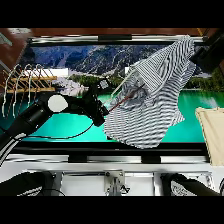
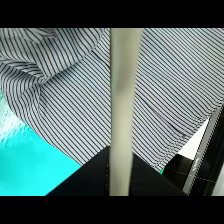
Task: Fold the shirts.
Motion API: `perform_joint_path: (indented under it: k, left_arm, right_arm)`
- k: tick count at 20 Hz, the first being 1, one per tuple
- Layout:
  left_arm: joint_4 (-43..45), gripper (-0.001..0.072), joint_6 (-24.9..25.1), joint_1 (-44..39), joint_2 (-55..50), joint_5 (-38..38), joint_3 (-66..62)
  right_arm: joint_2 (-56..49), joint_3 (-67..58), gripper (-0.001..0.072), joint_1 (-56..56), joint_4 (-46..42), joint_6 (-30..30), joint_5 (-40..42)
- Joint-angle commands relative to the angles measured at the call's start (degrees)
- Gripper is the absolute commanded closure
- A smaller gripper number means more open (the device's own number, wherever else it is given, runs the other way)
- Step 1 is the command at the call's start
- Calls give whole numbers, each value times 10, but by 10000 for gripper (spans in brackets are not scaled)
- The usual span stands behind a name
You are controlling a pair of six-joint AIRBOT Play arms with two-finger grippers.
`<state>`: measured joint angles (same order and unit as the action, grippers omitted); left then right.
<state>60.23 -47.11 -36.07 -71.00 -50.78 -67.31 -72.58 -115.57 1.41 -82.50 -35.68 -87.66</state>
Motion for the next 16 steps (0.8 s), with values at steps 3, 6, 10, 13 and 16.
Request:
perform_joint_path:
  k: [3,6,10,13,16]
  left_arm:
    - [31,660,4,0,0,-9,-1]
    - [33,660,16,0,0,-8,-1]
    - [33,660,32,0,8,0,-1]
    - [35,661,50,0,22,24,-1]
    - [35,660,56,4,22,42,-1]
  right_arm:
    - [-19,0,87,2,23,214,43]
    - [-42,0,87,2,26,245,42]
    - [-89,0,88,2,46,245,35]
    - [-116,0,93,2,57,244,30]
    - [-125,0,495,2,74,251,1]
